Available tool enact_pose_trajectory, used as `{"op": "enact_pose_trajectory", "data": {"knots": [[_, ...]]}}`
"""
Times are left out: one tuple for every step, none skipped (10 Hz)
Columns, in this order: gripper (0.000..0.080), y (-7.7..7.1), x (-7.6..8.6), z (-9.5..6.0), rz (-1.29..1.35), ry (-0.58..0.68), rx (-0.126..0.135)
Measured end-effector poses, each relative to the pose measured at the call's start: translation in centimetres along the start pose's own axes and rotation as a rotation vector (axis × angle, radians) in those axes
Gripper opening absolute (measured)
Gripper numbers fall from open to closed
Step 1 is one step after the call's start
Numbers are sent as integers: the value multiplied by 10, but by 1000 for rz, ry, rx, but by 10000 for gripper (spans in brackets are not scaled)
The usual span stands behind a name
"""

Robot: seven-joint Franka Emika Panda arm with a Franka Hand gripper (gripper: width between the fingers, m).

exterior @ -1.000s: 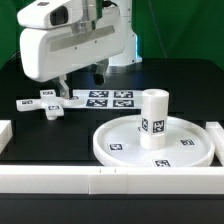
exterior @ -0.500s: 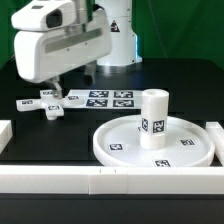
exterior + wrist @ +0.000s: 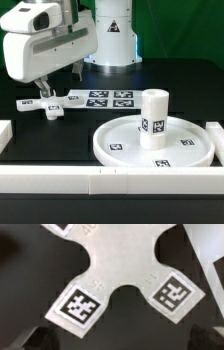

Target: Assemble round table

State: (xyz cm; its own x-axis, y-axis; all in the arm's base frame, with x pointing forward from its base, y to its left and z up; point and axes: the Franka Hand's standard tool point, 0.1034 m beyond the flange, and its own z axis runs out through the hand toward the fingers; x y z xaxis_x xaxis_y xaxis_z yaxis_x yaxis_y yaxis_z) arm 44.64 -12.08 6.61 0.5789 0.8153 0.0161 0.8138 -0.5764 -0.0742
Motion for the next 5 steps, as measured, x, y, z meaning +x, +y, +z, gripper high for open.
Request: {"op": "enact_pose_trajectory", "data": {"knots": [[649, 0, -2, 1, -8, -1, 1], [649, 3, -10, 3, -91, -3, 2], [649, 5, -17, 3, -116, -2, -4], [649, 5, -24, 3, -116, -1, -17], [649, 6, -35, 5, -131, 0, -22]]}}
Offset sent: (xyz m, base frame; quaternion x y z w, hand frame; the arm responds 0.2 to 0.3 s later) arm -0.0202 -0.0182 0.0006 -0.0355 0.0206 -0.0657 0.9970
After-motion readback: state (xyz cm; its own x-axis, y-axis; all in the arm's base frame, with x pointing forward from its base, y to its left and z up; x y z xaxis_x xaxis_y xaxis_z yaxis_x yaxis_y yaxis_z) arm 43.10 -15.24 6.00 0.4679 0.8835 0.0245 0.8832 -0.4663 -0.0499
